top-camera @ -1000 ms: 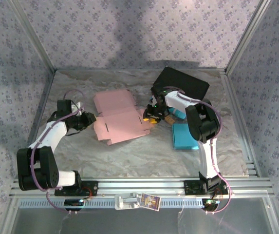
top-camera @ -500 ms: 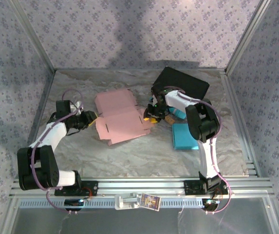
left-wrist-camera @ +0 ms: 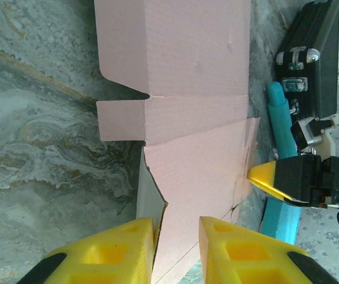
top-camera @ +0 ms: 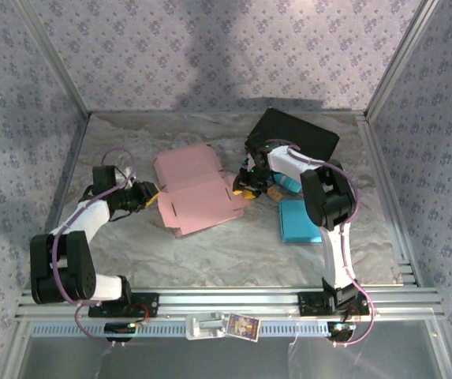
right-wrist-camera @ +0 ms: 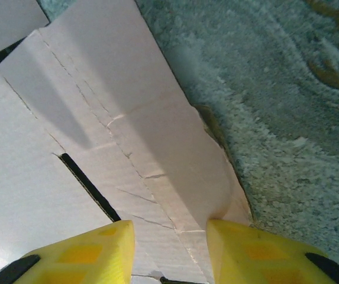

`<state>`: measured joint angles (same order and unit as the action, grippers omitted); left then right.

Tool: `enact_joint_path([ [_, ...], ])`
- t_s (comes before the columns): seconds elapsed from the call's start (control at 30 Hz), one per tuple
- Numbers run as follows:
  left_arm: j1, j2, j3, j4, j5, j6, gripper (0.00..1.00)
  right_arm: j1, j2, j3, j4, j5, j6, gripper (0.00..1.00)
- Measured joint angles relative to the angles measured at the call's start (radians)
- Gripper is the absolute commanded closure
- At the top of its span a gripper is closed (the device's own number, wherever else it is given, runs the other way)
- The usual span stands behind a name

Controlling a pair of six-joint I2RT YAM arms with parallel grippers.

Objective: Fold the paper box

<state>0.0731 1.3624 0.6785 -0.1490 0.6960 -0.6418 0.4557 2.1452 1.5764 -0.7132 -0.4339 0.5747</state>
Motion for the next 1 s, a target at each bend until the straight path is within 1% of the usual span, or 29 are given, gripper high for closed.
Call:
enact_joint_path([
  [0.27, 0.0, 0.027, -0.018, 0.059, 0.014, -0.032, 0.69, 0.0, 0.0, 0.0, -0.001, 0.0, 0.0, 0.6],
  [0.63, -0.025, 0.086, -0.039, 0.151, 0.013, -0.067, 0.69, 0.0, 0.002, 0.005, -0.006, 0.0, 0.0, 0.6],
  [0.8, -0.032, 0.116, -0.039, 0.145, -0.006, -0.055, 0.7, 0.0, 0.004, 0.009, -0.01, 0.001, 0.0, 0.6],
  [0.87, -0.036, 0.119, -0.039, 0.138, -0.01, -0.047, 0.71, 0.0, 0.005, 0.011, -0.013, 0.003, 0.0, 0.6],
  [0.97, -0.042, 0.12, -0.039, 0.123, -0.013, -0.029, 0.76, 0.0, 0.006, 0.012, -0.014, 0.003, 0.0, 0.6],
  [1.0, -0.043, 0.121, -0.039, 0.119, -0.013, -0.025, 0.8, 0.0, 0.006, 0.012, -0.014, 0.003, 0.0, 0.61],
])
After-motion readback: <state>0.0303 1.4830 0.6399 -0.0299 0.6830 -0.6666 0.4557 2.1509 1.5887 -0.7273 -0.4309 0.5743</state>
